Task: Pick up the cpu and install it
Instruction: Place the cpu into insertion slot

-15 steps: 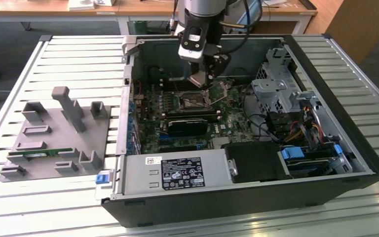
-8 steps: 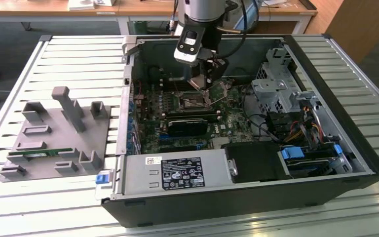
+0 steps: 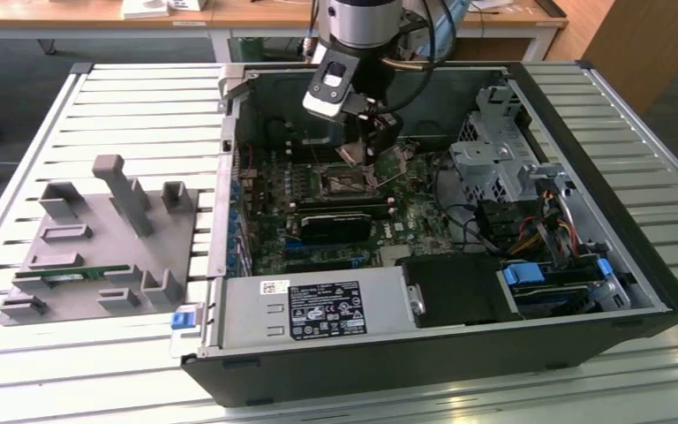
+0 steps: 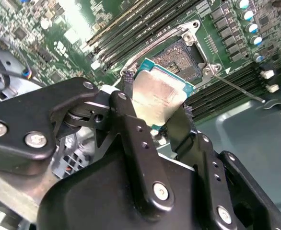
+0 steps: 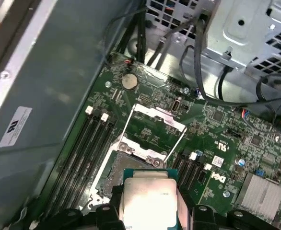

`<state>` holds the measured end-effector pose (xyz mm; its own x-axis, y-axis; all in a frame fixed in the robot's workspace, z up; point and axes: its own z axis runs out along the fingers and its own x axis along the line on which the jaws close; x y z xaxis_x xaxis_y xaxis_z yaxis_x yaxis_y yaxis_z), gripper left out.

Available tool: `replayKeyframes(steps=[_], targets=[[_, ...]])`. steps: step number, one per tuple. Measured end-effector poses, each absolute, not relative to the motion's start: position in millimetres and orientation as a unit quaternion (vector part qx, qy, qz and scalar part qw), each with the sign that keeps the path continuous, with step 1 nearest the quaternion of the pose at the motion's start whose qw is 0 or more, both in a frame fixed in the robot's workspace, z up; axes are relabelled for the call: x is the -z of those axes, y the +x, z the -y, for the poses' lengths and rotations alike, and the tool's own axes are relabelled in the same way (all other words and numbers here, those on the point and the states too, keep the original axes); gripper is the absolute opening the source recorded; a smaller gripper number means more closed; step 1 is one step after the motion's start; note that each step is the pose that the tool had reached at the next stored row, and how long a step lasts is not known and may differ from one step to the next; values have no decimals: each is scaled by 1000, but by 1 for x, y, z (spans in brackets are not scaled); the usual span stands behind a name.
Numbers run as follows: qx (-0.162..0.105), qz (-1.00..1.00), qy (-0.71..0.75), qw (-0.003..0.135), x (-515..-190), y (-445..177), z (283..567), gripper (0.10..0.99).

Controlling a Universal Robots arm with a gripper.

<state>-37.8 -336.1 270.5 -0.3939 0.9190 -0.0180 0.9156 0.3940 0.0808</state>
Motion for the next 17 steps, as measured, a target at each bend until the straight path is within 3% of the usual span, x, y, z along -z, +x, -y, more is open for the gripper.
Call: replayKeyframes(steps=[17], targets=[[-24,-767,640,33,-253,-38,334,529]])
